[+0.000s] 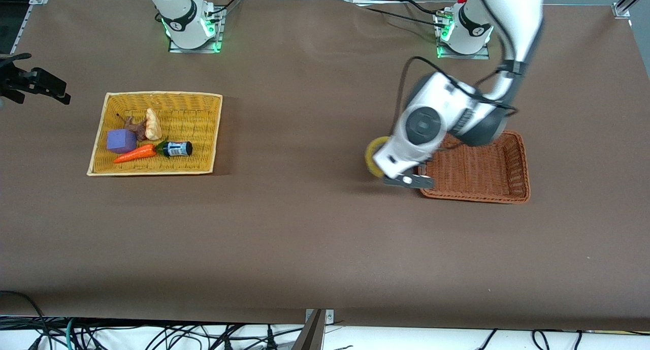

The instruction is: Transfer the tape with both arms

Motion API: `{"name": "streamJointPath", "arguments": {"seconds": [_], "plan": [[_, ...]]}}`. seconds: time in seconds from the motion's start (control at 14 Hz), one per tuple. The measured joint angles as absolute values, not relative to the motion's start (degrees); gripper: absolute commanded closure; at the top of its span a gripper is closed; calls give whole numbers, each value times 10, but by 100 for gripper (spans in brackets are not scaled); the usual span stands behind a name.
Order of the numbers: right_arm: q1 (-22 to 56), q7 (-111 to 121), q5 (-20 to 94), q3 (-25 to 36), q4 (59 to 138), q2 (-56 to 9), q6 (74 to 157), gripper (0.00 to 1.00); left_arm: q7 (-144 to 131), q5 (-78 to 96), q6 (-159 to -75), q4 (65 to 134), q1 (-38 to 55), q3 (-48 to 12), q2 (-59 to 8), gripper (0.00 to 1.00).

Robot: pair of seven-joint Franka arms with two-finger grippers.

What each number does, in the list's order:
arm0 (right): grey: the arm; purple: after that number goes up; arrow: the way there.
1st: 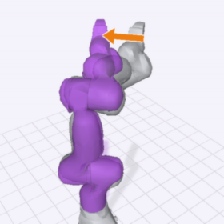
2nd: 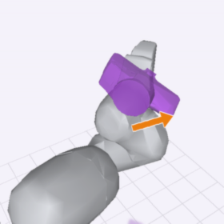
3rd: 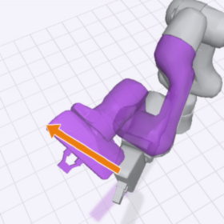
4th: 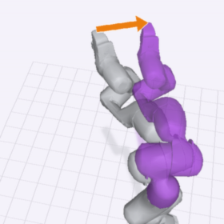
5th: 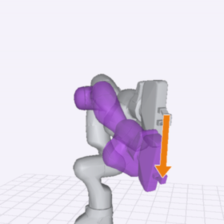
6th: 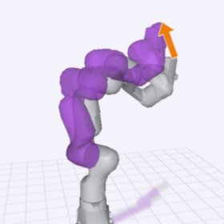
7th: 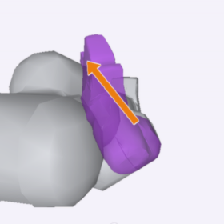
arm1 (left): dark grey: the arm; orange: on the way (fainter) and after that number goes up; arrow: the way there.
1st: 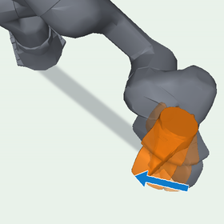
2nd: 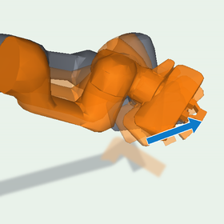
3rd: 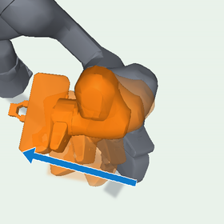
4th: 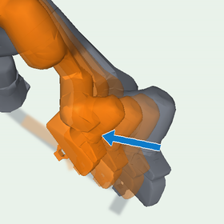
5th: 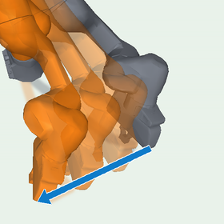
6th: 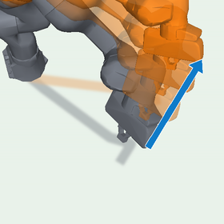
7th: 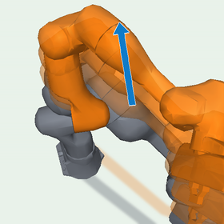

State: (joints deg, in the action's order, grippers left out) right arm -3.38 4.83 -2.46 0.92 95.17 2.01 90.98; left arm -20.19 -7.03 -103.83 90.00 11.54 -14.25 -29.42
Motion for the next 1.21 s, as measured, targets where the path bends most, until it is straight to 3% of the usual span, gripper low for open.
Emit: {"name": "streamJointPath", "arguments": {"seconds": [0.43,0.5,0.57,0.64,1.0,1.21], "plan": [[-27,48,-24,5,949,18,910,0,-19,-71,-1022,965,-8,-142,-306,100],[-26,48,-24,5,949,18,910,0,15,-71,-1027,973,-28,-142,-314,92],[-26,48,-24,5,949,18,910,0,41,-71,-1036,978,-44,-142,-322,43],[-26,48,-24,5,949,18,910,0,57,-75,-1045,979,-53,-142,-330,0],[-26,48,-24,5,946,13,910,0,62,-91,-1050,973,-51,-154,-332,0],[-26,48,-24,5,945,11,910,0,60,-91,-1007,938,-45,-189,-303,0]]}}
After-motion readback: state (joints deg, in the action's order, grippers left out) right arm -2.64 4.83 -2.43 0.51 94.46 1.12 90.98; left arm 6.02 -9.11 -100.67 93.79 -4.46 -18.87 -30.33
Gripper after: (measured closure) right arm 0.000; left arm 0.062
